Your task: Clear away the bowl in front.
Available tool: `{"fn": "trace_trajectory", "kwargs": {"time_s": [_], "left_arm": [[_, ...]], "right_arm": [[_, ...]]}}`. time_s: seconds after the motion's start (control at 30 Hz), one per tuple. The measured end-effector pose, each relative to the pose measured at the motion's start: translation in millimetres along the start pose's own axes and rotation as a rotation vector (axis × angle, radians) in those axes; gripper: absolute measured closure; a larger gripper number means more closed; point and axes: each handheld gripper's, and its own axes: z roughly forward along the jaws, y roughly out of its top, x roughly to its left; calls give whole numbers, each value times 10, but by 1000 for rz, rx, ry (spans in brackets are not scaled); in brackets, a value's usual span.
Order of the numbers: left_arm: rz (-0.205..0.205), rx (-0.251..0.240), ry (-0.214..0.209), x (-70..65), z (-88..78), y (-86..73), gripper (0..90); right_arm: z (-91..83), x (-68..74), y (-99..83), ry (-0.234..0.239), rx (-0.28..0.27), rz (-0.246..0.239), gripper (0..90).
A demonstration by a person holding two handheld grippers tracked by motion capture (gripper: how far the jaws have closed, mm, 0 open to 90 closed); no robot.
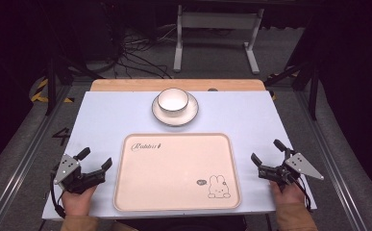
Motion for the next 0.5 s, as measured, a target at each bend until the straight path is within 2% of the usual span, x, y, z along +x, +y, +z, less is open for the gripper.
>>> {"fn": "trace_trajectory", "kwargs": {"time_s": [0.5], "left_arm": [[13, -1, 3, -17, -1, -1, 94]], "right_arm": [[-1, 0, 0, 0, -1, -1, 1]]}}
